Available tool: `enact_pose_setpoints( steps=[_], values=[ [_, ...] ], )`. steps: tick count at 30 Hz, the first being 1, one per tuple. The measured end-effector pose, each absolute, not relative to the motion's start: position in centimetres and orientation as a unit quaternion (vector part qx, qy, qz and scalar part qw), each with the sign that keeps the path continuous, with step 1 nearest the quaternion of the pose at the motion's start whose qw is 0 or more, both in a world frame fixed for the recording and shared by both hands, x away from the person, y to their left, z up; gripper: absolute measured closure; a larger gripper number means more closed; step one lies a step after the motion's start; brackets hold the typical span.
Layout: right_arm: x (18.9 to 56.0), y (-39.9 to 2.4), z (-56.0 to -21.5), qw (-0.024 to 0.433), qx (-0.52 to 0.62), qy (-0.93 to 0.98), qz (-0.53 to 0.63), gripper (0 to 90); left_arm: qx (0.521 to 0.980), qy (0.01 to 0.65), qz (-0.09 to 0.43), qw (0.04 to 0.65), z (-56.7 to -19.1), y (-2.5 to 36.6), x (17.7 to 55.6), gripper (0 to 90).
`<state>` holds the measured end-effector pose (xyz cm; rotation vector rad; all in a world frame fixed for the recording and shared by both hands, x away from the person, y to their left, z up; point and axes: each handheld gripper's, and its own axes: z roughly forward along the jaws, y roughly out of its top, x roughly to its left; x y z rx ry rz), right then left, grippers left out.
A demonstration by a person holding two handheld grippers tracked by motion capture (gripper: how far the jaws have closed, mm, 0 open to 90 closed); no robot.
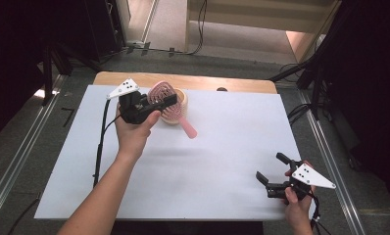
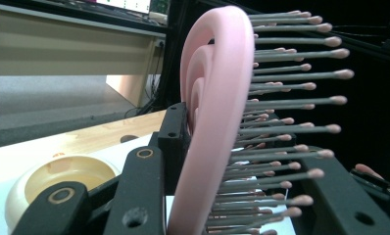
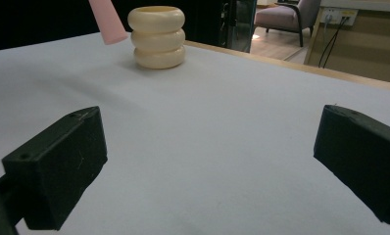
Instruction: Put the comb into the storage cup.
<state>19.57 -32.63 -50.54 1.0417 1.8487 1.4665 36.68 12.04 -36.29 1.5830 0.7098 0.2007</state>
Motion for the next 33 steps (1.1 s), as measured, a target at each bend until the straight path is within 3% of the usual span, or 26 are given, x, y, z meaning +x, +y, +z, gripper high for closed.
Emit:
enact_pose_setpoints(
  steps=[33],
  values=[
    [19.6,-32.7,-50.7,0.275,0.387,0.688,0.549,0.0,0.692,0.322,0.108,0.637,-35.0,11.7,40.4,63.4]
  ],
)
